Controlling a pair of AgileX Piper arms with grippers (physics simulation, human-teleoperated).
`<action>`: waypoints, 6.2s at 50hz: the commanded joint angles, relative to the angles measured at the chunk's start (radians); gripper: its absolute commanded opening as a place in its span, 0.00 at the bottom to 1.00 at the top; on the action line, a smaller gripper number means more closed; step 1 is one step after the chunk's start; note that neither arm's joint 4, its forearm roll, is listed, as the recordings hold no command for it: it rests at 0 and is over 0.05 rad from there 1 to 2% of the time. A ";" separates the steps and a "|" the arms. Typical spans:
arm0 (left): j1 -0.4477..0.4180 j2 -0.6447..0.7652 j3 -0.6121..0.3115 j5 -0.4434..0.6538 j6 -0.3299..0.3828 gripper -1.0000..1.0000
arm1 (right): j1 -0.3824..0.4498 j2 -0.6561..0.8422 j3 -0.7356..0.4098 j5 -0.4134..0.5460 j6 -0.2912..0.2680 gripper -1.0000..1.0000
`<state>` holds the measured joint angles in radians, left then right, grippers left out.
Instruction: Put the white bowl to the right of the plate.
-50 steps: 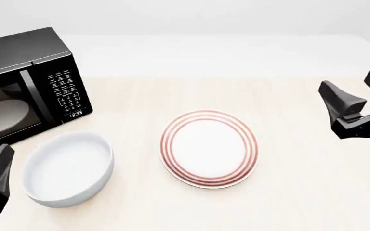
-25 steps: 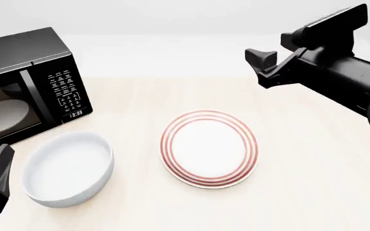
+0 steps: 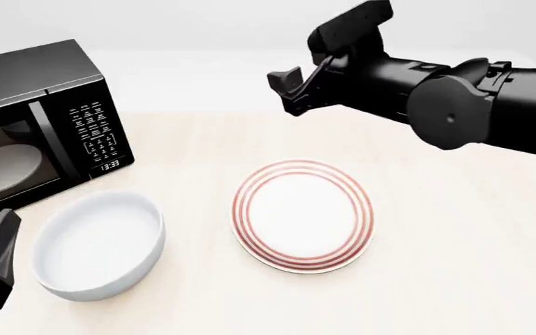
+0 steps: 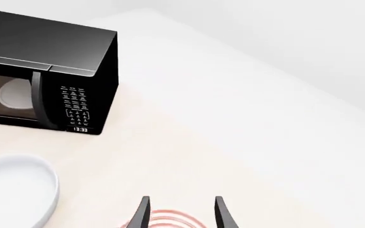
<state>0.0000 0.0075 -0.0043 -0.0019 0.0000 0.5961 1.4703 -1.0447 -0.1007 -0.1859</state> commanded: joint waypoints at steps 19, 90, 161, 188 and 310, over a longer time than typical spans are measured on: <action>0.000 0.000 0.000 0.000 0.000 1.00 | 0.154 0.259 -0.251 0.115 0.021 1.00; 0.000 0.000 0.000 0.000 0.000 1.00 | 0.333 0.588 -0.466 0.197 0.266 1.00; 0.000 0.000 0.000 0.000 0.000 1.00 | 0.404 0.774 -0.527 0.219 0.440 1.00; 0.000 0.000 0.000 0.000 0.000 1.00 | 0.385 0.623 -0.467 0.253 0.388 0.00; 0.000 0.000 0.000 0.000 0.000 1.00 | -0.972 -0.017 0.443 -0.011 0.235 0.00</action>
<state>0.0000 0.0075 -0.0043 -0.0019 0.0000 -0.3124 1.4259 -0.6470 -0.0546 0.0368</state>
